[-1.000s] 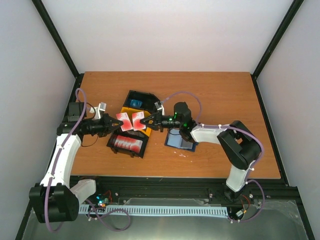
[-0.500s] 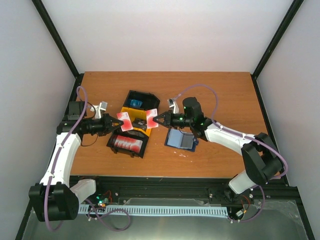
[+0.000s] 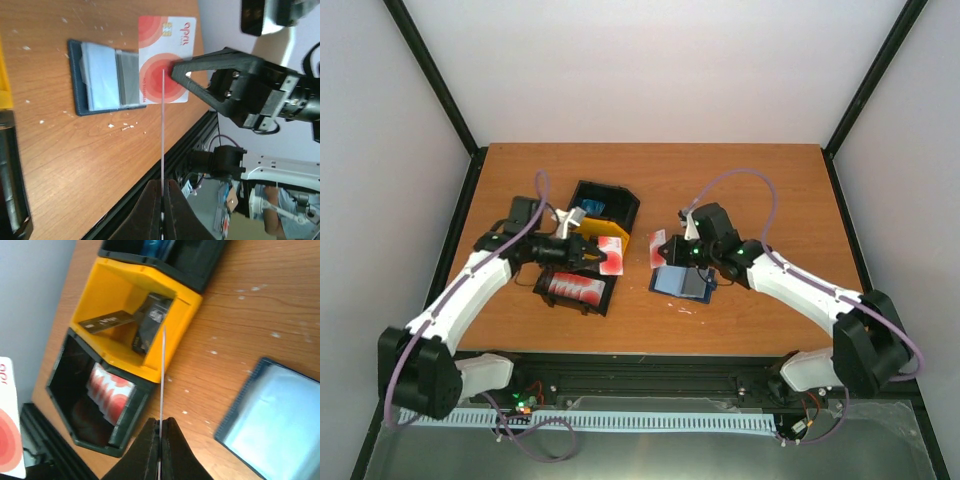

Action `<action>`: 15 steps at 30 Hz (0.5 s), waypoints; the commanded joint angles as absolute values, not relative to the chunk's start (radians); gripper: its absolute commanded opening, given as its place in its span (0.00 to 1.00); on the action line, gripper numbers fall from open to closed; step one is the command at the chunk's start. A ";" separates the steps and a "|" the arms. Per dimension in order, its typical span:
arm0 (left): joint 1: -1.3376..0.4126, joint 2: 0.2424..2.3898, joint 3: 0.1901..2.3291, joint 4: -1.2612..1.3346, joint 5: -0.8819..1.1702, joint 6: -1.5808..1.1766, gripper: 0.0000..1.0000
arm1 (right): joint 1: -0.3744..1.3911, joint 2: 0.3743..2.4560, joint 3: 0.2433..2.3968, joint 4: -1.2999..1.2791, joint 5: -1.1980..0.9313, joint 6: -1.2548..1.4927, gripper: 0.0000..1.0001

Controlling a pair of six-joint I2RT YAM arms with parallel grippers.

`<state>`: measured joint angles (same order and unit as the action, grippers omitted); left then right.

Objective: Put the credit cards into the card holder
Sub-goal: Insert the credit card into the card holder.

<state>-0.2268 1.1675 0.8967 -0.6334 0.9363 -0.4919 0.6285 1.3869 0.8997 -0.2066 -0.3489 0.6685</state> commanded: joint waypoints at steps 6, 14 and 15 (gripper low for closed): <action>-0.482 1.484 1.064 -0.476 0.880 -0.495 0.01 | 0.607 1.253 0.829 -0.514 0.043 0.640 0.03; -0.579 1.753 1.201 -0.417 0.846 -0.488 0.01 | 0.552 1.158 0.764 -0.642 0.062 0.700 0.03; -0.587 1.777 1.205 -0.396 0.843 -0.502 0.01 | 0.548 1.153 0.759 -0.653 0.057 0.709 0.03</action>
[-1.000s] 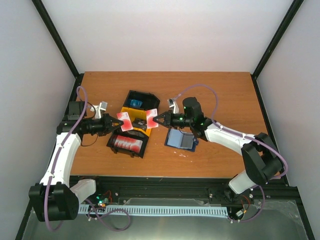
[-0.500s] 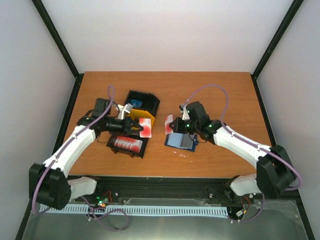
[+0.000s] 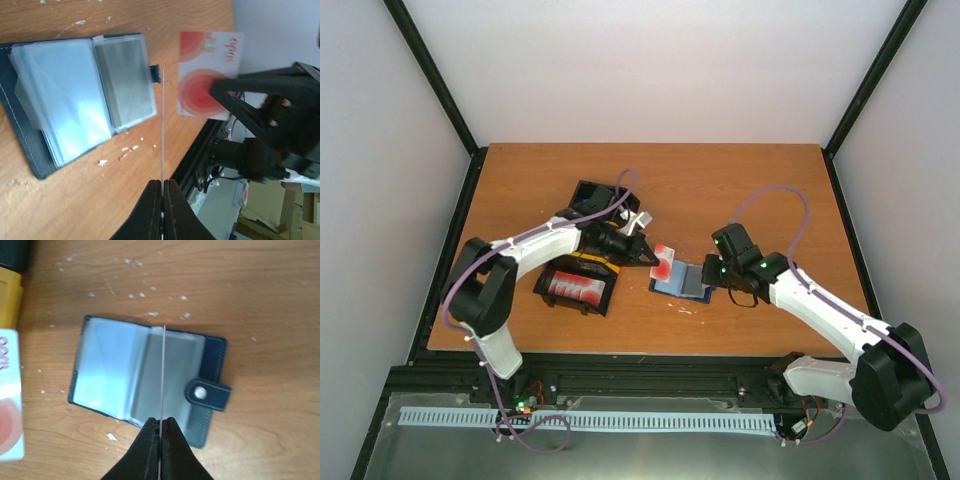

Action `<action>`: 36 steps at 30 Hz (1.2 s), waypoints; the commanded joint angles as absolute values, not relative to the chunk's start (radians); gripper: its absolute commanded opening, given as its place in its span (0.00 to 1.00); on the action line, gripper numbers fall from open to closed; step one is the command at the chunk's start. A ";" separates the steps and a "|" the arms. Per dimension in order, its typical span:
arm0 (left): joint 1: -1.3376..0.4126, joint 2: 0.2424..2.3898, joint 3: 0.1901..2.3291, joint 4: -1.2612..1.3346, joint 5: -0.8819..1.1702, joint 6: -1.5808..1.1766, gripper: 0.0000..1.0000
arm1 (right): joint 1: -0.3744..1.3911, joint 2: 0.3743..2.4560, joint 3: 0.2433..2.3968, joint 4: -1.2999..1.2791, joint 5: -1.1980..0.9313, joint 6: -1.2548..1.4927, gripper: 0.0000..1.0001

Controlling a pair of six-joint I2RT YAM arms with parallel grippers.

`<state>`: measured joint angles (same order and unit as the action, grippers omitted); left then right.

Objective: Put the credit cards into the card holder
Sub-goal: Insert the credit card into the card holder.

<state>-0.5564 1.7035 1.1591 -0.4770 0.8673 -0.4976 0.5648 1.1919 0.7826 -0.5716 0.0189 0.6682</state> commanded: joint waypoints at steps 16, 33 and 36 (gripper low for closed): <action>-0.637 2.020 1.253 -0.246 0.845 -0.531 0.01 | 0.538 1.246 0.703 -0.504 -0.009 0.735 0.03; -0.636 2.125 1.280 -0.179 0.916 -0.634 0.01 | 0.540 1.342 0.688 -0.532 0.046 0.713 0.03; -0.636 2.134 1.285 -0.168 0.933 -0.648 0.01 | 0.539 1.353 0.686 -0.529 0.039 0.709 0.03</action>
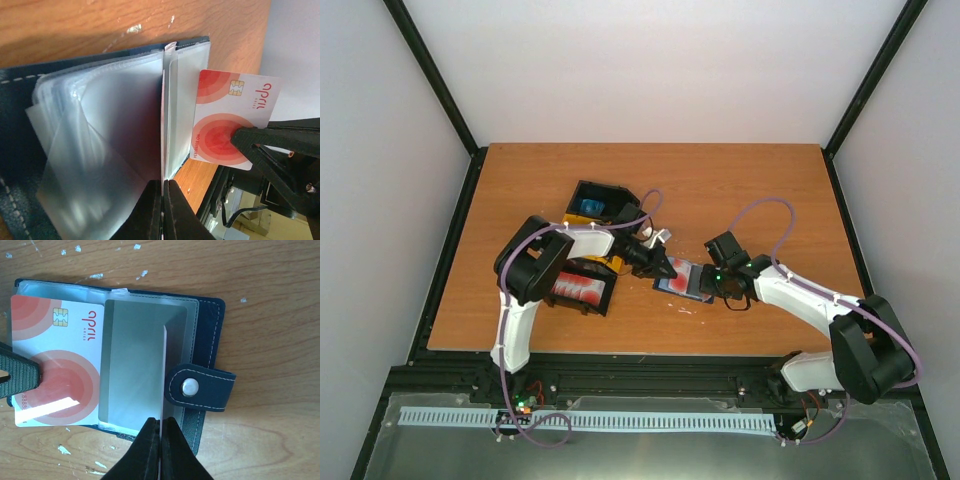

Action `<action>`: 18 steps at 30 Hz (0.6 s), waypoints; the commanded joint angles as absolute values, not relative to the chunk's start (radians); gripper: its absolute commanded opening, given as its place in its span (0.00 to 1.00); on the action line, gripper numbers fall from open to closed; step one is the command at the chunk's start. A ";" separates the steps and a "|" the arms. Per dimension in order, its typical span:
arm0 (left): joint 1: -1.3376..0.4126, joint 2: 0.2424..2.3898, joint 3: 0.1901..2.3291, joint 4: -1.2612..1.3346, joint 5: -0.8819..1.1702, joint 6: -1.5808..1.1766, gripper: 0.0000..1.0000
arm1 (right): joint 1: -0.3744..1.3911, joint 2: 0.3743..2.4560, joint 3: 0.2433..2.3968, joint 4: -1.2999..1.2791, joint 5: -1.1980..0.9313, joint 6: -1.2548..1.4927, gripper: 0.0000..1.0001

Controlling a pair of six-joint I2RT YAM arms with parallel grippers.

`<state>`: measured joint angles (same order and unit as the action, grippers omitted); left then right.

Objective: Put the credit cards into the card holder
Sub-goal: Insert the credit card into the card holder.

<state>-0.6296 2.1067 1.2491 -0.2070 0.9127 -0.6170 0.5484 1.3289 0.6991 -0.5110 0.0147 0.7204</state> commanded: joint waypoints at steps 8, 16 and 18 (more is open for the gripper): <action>-0.637 2.094 1.264 -0.144 0.889 -0.644 0.01 | 0.539 1.354 0.678 -0.527 0.041 0.703 0.03; -0.636 2.019 1.195 -0.054 0.911 -0.643 0.01 | 0.539 1.350 0.675 -0.522 0.036 0.700 0.03; -0.637 2.018 1.190 -0.044 0.921 -0.641 0.01 | 0.539 1.352 0.674 -0.521 0.034 0.697 0.03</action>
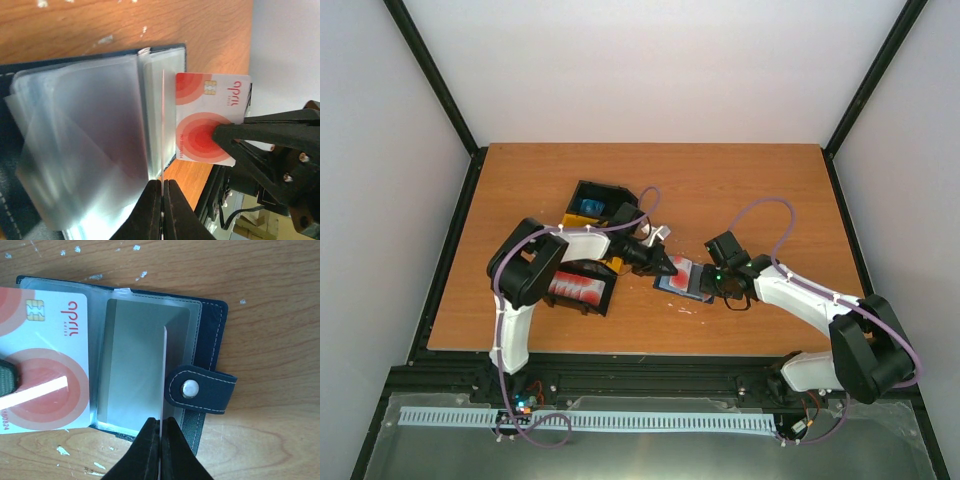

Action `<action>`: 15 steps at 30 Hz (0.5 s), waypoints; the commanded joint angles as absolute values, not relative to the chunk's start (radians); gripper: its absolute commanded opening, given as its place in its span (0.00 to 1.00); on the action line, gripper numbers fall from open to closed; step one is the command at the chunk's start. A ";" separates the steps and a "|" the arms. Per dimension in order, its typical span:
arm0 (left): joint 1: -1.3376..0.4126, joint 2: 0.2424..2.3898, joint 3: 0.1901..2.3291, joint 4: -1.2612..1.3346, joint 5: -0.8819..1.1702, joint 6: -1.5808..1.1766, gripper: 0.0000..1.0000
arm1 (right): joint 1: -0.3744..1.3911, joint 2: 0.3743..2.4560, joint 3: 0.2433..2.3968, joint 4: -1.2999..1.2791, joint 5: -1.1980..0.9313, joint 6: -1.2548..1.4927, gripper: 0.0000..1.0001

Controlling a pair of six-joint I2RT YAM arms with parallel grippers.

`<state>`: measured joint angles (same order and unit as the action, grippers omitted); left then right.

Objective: Put the credit cards into the card holder
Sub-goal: Insert the credit card into the card holder.

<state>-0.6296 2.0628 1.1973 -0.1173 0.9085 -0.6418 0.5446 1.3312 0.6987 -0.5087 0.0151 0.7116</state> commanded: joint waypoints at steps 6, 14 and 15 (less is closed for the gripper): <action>-0.637 2.038 1.208 -0.038 0.957 -0.635 0.01 | 0.539 1.351 0.674 -0.519 0.032 0.688 0.03; -0.637 2.107 1.263 -0.124 0.938 -0.582 0.01 | 0.539 1.357 0.675 -0.516 0.025 0.685 0.03; -0.636 2.114 1.263 -0.126 0.939 -0.580 0.01 | 0.539 1.357 0.675 -0.516 0.025 0.685 0.03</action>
